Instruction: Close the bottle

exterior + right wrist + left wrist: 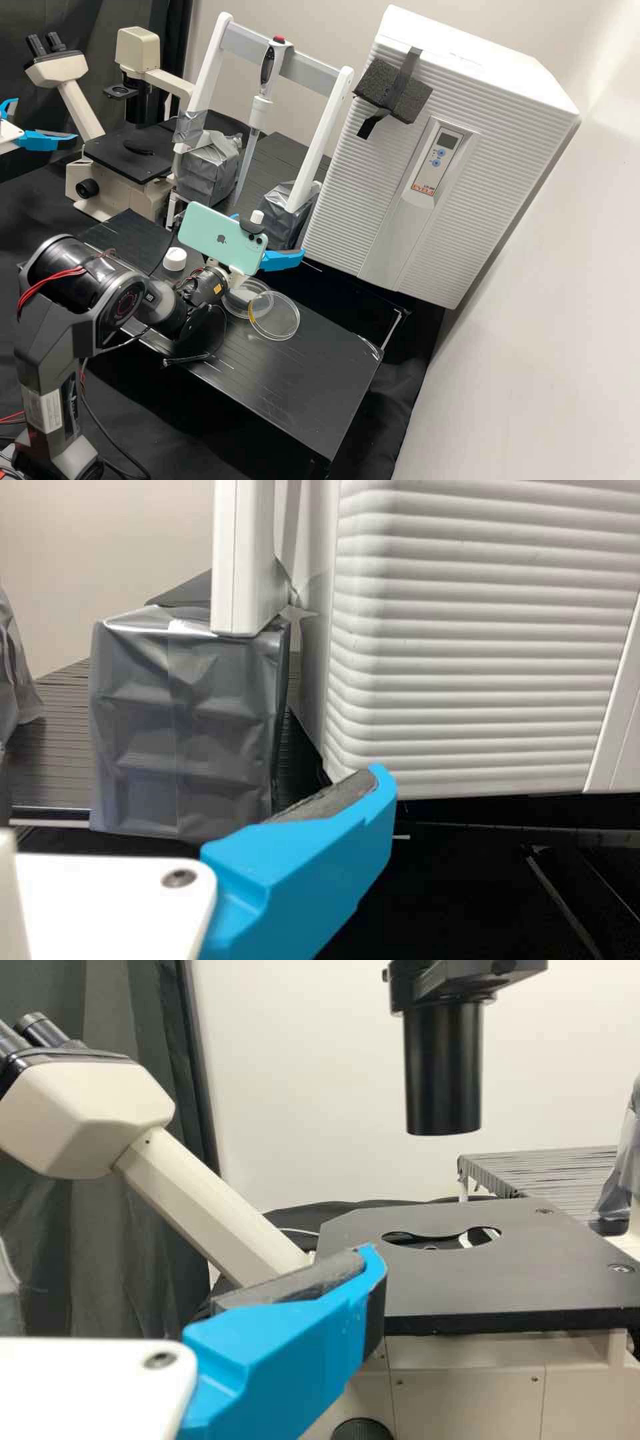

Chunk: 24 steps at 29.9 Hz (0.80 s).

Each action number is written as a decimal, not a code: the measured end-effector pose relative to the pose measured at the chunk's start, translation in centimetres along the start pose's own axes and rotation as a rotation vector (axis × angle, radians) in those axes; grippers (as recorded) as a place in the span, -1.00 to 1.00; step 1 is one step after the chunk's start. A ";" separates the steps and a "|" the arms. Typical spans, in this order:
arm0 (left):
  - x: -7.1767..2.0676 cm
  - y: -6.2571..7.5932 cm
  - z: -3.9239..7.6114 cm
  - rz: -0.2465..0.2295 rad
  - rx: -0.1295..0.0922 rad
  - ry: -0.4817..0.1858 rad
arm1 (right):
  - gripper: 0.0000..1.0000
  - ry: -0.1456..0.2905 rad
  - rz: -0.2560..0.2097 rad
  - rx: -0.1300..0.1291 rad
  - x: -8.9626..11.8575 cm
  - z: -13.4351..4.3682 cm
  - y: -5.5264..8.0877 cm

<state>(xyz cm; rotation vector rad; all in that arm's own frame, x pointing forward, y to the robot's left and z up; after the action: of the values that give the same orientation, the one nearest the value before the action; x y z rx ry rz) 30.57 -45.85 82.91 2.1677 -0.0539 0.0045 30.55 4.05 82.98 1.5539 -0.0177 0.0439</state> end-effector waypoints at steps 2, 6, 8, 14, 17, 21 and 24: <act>0.00 0.0 0.0 0.000 0.000 0.000 | 1.00 0.000 0.000 0.000 0.0 0.0 0.0; 0.00 0.0 0.0 0.000 0.000 0.000 | 1.00 0.000 0.000 0.000 0.0 0.0 0.0; 0.00 0.0 0.0 0.000 0.001 -0.002 | 1.00 0.000 0.000 0.000 0.0 0.0 0.0; -1.01 -0.8 0.5 -0.011 -0.040 -0.087 | 1.00 0.000 0.000 0.000 0.0 0.0 0.0; -2.14 -1.6 0.9 -0.020 -0.058 -0.162 | 1.00 0.000 0.000 0.000 0.0 0.0 0.0; -3.66 -2.6 1.4 -0.053 -0.094 -0.256 | 1.00 0.000 0.000 0.000 0.0 0.0 0.0; -4.88 -3.5 1.7 -0.112 -0.116 -0.308 | 1.00 0.000 0.000 0.000 0.0 0.0 0.0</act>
<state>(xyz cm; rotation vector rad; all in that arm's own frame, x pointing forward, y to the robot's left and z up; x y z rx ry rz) 25.81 -45.16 78.98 2.0354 -0.1063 -0.3882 30.55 4.05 82.98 1.5539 -0.0177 0.0439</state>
